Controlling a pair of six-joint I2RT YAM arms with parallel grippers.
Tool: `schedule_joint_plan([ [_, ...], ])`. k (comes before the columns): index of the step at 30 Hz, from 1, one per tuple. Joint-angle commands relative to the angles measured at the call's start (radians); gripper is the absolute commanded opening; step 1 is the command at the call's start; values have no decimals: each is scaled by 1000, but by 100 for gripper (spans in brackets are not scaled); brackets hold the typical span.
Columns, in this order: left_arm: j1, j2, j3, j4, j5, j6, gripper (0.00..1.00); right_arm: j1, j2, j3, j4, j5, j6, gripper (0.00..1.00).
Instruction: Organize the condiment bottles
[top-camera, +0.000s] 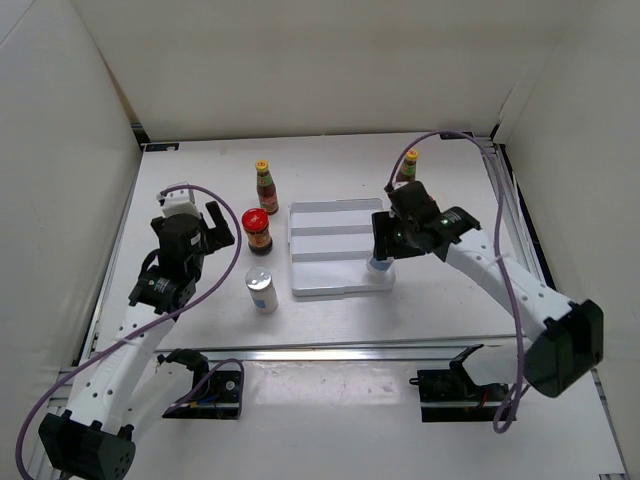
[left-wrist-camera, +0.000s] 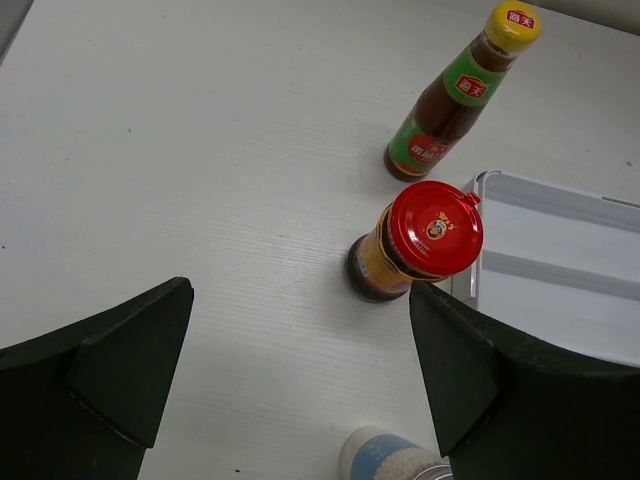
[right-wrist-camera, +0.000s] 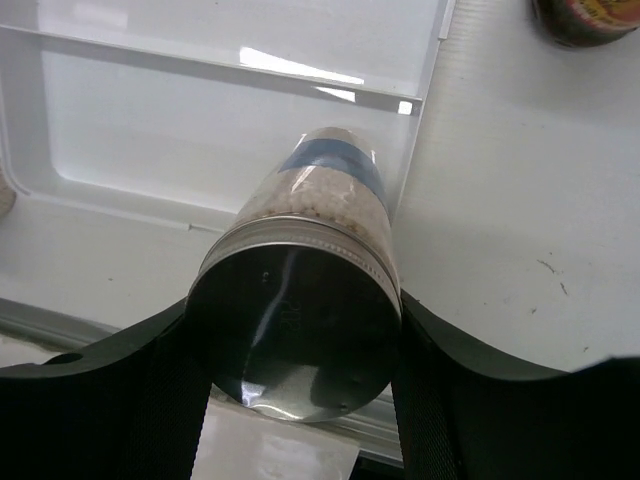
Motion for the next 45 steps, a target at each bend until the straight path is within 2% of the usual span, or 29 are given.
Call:
schedule_joint_plan([
  [1, -5, -8, 0, 24, 6, 11, 100, 1, 29, -4, 119, -1, -14, 10],
  [8, -5, 1, 0, 24, 6, 0, 100, 1, 133, -4, 146, 22, -14, 21],
  [11, -5, 12, -11, 13, 43, -11, 100, 1, 185, 18, 122, 22, -14, 38],
  [12, -5, 12, 2, 3, 52, 0, 100, 1, 194, 18, 122, 33, -14, 56],
  [14, -5, 12, 11, 3, 101, 44, 100, 1, 195, 18, 113, 42, -4, 73],
  [15, -5, 21, 11, 3, 111, 55, 100, 1, 175, 18, 113, 42, 8, 100],
  [25, -5, 77, 11, -7, 96, 0, 100, 1, -87, 44, 68, 126, 31, 100],
  [30, -5, 52, 20, -7, 170, 58, 100, 1, -232, 53, 35, 148, 31, 100],
  [38, -5, 4, -32, 99, 439, 32, 100, 1, -255, 71, -2, 178, 8, 100],
  [40, -5, 4, -32, 99, 465, 32, 100, 1, -255, 71, -12, 178, 8, 100],
  [45, -76, 44, 15, 41, 410, 69, 100, 1, -255, 42, -12, 178, 17, 100],
])
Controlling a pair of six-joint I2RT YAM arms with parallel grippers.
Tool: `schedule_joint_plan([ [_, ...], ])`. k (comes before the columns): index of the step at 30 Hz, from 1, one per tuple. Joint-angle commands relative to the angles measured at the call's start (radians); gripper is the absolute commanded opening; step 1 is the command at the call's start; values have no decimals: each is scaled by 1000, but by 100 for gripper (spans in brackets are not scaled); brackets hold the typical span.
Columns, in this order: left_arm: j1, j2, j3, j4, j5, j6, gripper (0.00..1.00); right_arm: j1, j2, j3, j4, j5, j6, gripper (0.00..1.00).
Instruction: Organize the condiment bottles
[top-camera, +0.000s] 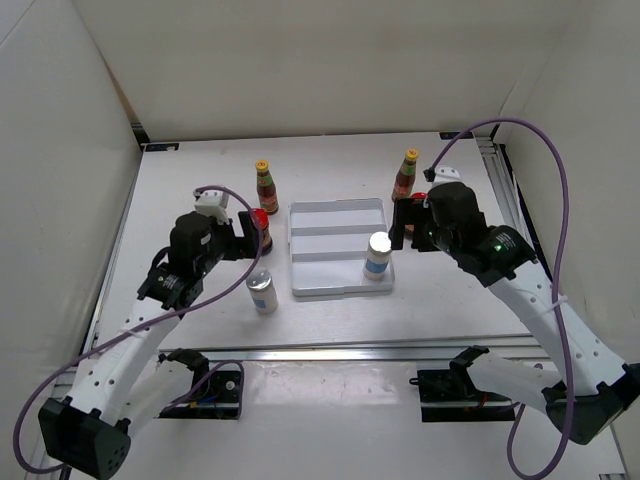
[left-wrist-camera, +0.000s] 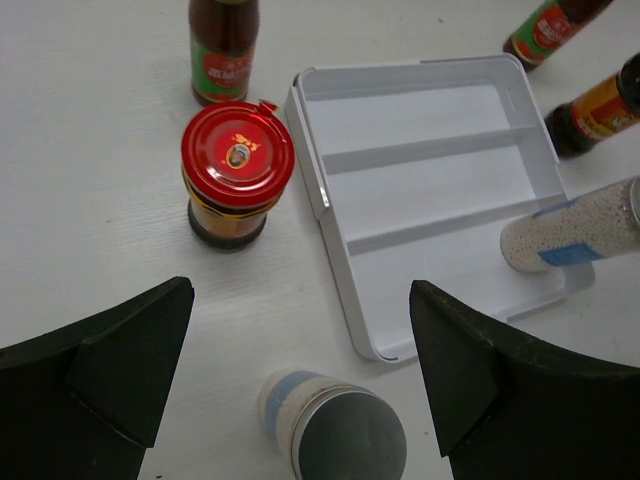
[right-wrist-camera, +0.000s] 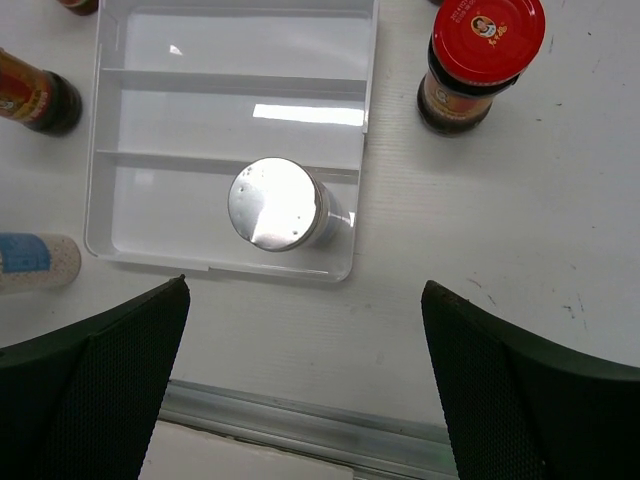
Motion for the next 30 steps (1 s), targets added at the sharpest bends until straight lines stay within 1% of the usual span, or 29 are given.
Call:
schedule_joint_plan([
  [1, -46, 8, 37, -23, 34, 30, 100, 1, -16, -7, -4, 13, 1, 100],
  [3, -72, 17, 37, -23, 34, 30, 100, 1, -16, -16, -4, 12, 1, 100],
  [4, -105, 28, 37, -23, 11, 40, 100, 1, -16, -16, -4, 12, 1, 100],
  [6, -134, 49, 52, -53, -44, 51, 100, 1, -16, -16, -15, 12, 1, 100],
  [7, -154, 77, 71, -84, -44, 51, 100, 1, -16, -16, -15, 12, 1, 100],
  [8, -154, 89, 71, -95, -53, 51, 100, 1, -16, -16, -15, 12, 1, 100],
  [10, -189, 121, 83, -113, -53, 51, 100, 1, -16, -7, -24, 12, 1, 100],
  [13, -220, 146, 92, -139, -108, 31, 100, 1, -16, -7, -24, 12, 1, 100],
  [17, -220, 171, 102, -152, -127, 31, 100, 1, -25, -16, -33, 12, 10, 100],
  [20, -220, 218, 123, -191, -128, 22, 100, 1, -25, -25, -33, 12, 10, 100],
  [21, -220, 227, 140, -210, -128, -2, 100, 1, -25, -25, -33, 12, 10, 100],
  [23, -220, 227, 151, -254, -150, -12, 100, 1, -25, -25, -33, 12, 10, 100],
  [25, -220, 227, 151, -264, -160, -21, 100, 1, -25, -34, -33, 12, 10, 100],
  [30, -220, 182, 151, -328, -193, -51, 100, 1, -25, -44, -33, 12, 10, 100],
])
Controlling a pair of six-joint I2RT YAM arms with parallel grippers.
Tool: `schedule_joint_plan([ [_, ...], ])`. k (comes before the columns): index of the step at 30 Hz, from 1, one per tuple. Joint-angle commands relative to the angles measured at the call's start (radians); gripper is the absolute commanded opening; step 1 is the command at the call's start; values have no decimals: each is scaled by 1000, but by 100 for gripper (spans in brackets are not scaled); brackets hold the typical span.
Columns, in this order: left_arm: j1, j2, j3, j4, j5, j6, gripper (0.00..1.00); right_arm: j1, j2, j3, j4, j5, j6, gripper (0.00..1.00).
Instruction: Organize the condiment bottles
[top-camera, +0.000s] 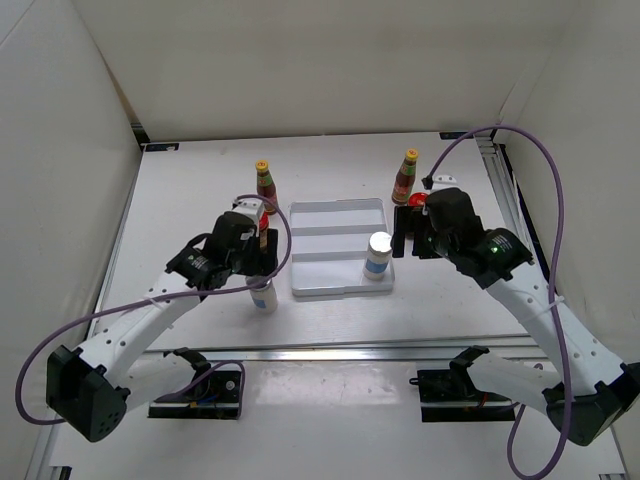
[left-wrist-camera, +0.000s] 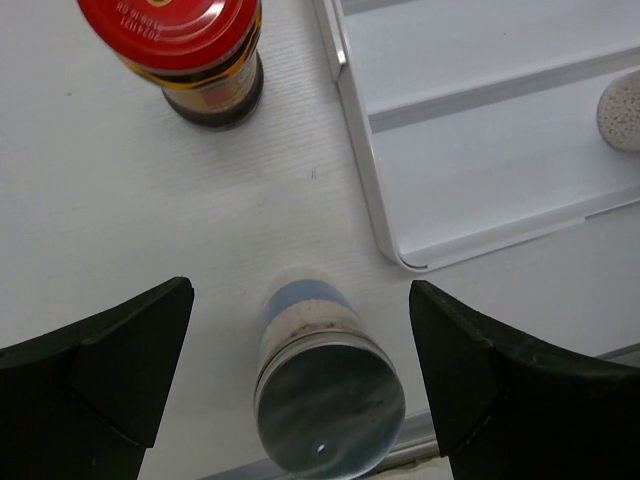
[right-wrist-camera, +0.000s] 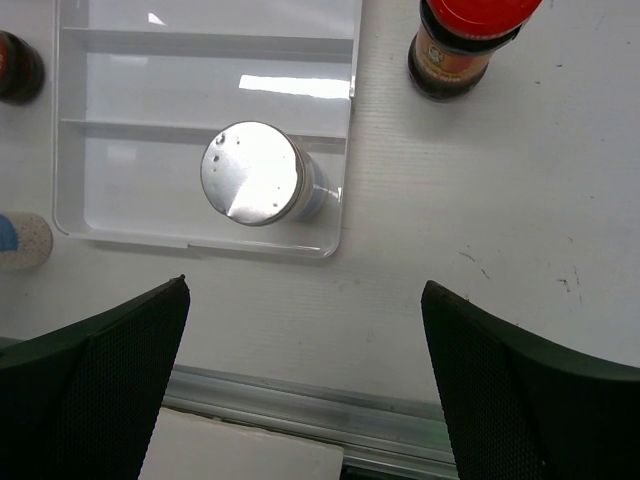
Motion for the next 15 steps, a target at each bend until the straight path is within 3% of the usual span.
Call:
schedule_joint_plan([
  [1, -2, -44, 38, -91, -43, -59, 100, 1, -7, -7, 0, 12, 6, 100],
  [8, -2, -78, 17, -112, -8, -102, 100, 1, 11, -7, 0, 12, 6, 100],
  [15, -11, 10, 17, -112, 61, -93, 81, 1, 0, -16, 0, 12, 6, 100],
])
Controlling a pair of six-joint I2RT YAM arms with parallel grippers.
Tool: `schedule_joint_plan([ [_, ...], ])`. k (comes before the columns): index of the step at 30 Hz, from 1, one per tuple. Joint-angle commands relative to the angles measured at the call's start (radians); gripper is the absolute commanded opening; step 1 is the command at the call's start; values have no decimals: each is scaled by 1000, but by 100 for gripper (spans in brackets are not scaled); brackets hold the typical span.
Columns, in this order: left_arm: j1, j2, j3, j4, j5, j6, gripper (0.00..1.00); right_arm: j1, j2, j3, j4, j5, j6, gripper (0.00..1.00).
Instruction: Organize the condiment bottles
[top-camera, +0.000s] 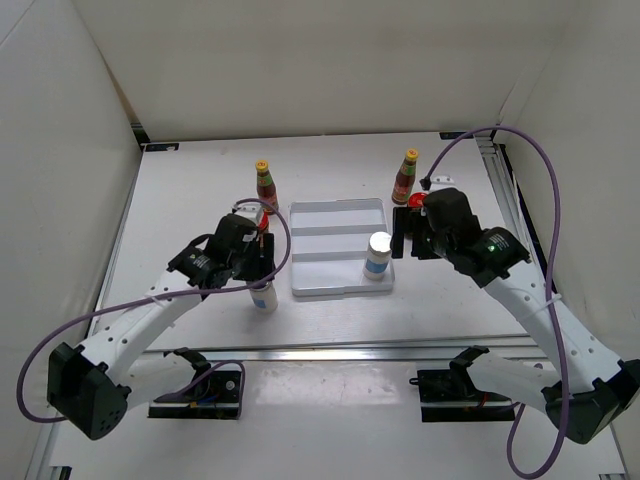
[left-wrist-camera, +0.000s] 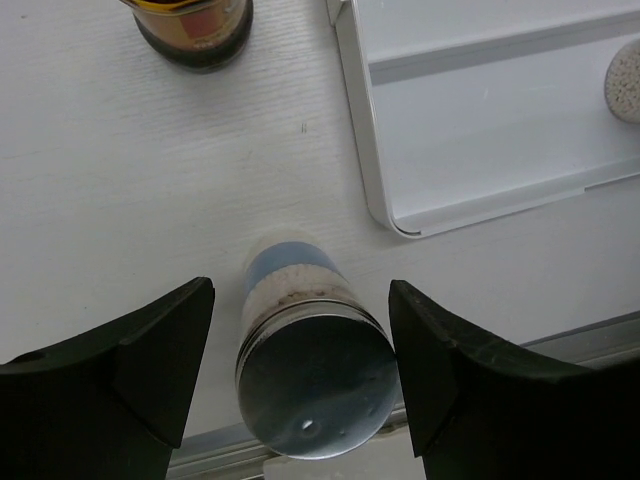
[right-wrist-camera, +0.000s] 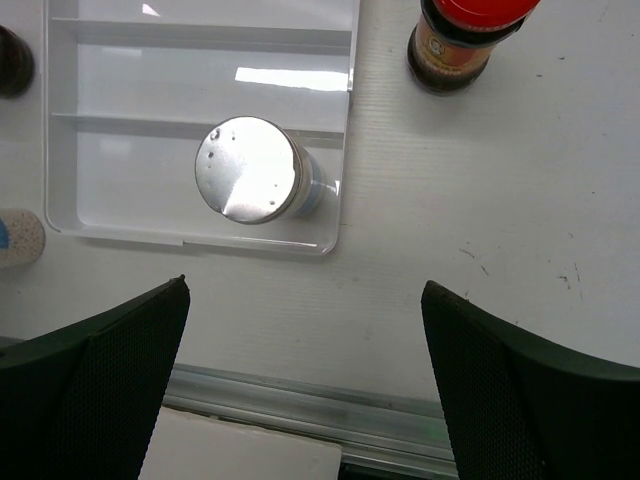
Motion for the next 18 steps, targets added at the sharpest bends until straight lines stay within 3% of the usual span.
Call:
schedule_joint_plan([
  [1, -11, 18, 23, -18, 42, 7, 81, 1, -11, -7, 2, 12, 6, 100],
  [11, -21, 74, 32, -37, 52, 7, 78, 1, -22, -27, 2, 21, 6, 100],
  [14, -40, 84, 32, -48, 41, 7, 64, 1, -22, -27, 2, 30, 6, 100],
  [18, -58, 94, 51, -58, -2, -2, 36, 1, -22, -36, 2, 30, 6, 100],
])
